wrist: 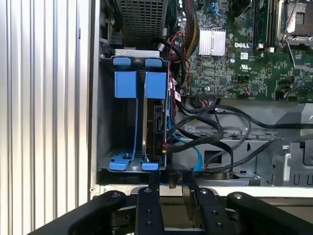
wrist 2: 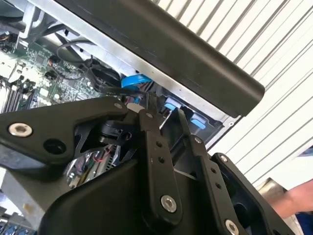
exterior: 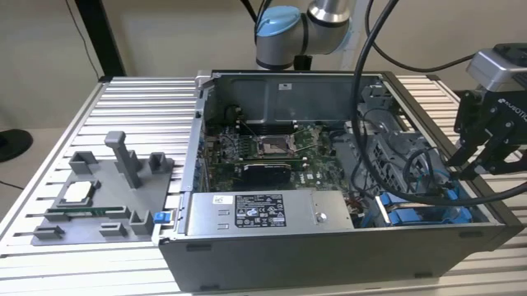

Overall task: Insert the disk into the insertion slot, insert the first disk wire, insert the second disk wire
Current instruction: 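Insert the second disk wire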

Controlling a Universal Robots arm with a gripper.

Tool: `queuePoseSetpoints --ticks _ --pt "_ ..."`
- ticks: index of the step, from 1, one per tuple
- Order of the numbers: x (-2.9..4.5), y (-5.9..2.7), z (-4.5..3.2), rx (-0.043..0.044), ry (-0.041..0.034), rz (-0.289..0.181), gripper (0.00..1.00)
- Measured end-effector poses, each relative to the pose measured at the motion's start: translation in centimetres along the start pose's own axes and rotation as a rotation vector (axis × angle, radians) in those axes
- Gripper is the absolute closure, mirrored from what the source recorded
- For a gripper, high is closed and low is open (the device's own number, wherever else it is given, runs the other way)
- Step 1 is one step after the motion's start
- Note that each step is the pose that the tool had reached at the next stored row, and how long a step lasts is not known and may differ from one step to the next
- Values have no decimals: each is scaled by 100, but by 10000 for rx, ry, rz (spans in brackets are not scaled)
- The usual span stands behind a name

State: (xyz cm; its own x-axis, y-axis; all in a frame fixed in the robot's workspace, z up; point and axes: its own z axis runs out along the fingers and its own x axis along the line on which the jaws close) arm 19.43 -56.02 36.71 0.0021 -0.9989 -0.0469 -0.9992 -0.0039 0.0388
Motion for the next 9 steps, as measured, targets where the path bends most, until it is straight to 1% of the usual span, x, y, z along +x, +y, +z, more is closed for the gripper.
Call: queuePoseSetpoints --ticks 7,8,9 --pt "0 -14 26 0 6 -2 0" --pt "1 -20 26 0 8 -1 100" --pt "3 -22 27 0 6 -1 100"
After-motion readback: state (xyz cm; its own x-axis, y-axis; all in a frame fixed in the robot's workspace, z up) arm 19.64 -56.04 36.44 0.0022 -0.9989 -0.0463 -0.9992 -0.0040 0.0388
